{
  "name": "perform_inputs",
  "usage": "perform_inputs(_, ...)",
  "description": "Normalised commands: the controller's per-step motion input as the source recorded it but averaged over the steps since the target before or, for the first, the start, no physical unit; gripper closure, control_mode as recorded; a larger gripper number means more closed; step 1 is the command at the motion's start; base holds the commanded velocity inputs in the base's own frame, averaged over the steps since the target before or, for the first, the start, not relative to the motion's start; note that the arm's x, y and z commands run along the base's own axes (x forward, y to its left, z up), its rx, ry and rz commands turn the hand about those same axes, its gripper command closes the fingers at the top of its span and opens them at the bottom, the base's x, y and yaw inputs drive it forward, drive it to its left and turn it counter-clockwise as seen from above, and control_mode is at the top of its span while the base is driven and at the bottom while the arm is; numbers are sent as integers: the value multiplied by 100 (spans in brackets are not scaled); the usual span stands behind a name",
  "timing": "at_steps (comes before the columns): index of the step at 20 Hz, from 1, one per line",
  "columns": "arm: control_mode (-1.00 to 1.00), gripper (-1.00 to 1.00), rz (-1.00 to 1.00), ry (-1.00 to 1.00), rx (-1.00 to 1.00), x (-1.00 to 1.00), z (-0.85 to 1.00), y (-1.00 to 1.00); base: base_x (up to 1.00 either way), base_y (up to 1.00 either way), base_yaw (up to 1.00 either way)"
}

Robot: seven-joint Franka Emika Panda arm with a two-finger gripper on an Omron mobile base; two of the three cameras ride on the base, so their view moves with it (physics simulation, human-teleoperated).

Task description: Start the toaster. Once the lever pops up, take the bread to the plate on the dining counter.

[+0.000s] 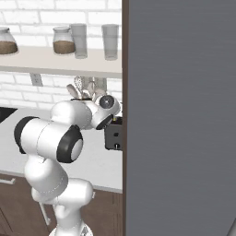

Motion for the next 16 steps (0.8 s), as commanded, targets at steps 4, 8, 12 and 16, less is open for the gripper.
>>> perform_inputs(4, -100, 100, 0, -6, 0, 0, 0, 0, 0, 0, 0)
perform_inputs(8, -100, 100, 0, -3, 0, 0, 0, 0, 0, 0, 0)
perform_inputs(12, -100, 100, 0, 0, 0, 0, 0, 0, 0, 0, 0)
perform_inputs(16, -100, 100, 0, 0, 0, -6, 9, 0, 0, 0, 0)
